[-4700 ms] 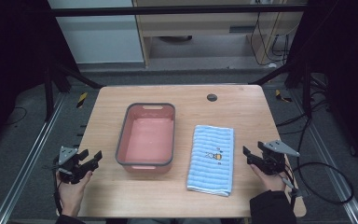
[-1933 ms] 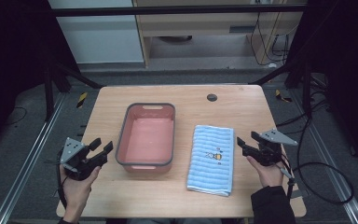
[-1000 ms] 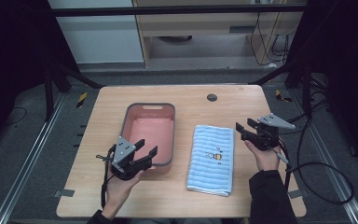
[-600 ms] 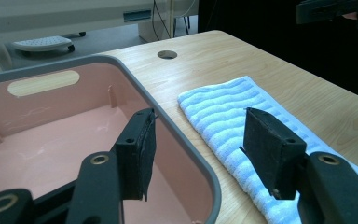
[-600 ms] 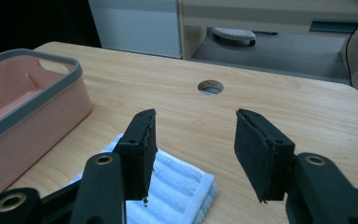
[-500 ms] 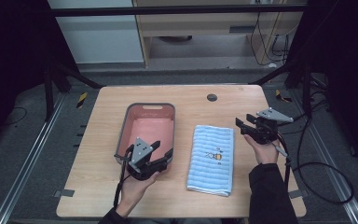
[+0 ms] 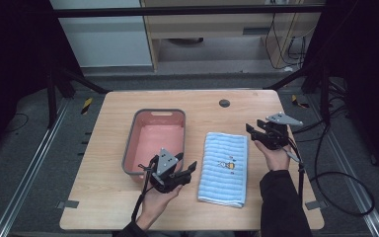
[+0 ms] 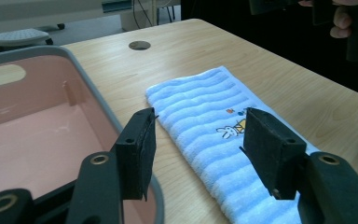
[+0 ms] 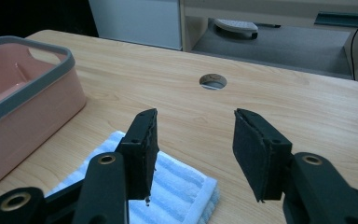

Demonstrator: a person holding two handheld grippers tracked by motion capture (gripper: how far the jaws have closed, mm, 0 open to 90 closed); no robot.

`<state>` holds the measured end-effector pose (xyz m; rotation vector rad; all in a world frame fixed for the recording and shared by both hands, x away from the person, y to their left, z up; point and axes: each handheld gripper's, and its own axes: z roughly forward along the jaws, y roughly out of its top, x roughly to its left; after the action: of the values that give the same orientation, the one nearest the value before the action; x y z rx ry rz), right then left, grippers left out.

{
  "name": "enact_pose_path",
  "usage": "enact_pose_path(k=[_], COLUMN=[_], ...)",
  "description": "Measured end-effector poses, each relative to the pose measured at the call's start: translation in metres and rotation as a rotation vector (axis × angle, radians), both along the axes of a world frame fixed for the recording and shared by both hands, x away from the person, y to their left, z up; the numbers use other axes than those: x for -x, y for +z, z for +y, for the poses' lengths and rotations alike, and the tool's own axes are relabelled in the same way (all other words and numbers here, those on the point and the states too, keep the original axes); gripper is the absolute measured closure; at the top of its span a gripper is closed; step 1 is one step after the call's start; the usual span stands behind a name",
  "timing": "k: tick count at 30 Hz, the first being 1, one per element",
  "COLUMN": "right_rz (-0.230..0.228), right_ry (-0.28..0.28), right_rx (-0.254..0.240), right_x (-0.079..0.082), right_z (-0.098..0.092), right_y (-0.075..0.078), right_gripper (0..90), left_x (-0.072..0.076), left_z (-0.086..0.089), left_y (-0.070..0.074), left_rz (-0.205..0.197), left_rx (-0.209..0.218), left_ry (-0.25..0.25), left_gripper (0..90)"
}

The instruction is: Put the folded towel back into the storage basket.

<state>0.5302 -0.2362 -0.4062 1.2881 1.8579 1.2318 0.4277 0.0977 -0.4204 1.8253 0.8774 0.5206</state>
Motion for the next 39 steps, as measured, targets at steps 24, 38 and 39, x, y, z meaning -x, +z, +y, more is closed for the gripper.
enact_pose_path(k=[24, 38, 39], right_rz=[0.077, 0.163, 0.172], right_ry=[0.023, 0.016, 0.011], right_rx=[0.043, 0.086, 0.082], right_x=[-0.013, -0.024, -0.024], right_z=[0.006, 0.008, 0.008], right_y=[-0.028, -0.058, -0.061], right_gripper=[49.0, 48.5, 48.6], left_x=[0.01, 0.008, 0.008], left_z=[-0.032, -0.035, -0.036], left_y=[-0.037, -0.063, -0.064], left_rz=[0.075, 0.127, 0.132], left_rx=[-0.081, -0.144, -0.148], left_ry=[-0.056, -0.046, -0.042], left_gripper=[47.0, 50.9, 50.9])
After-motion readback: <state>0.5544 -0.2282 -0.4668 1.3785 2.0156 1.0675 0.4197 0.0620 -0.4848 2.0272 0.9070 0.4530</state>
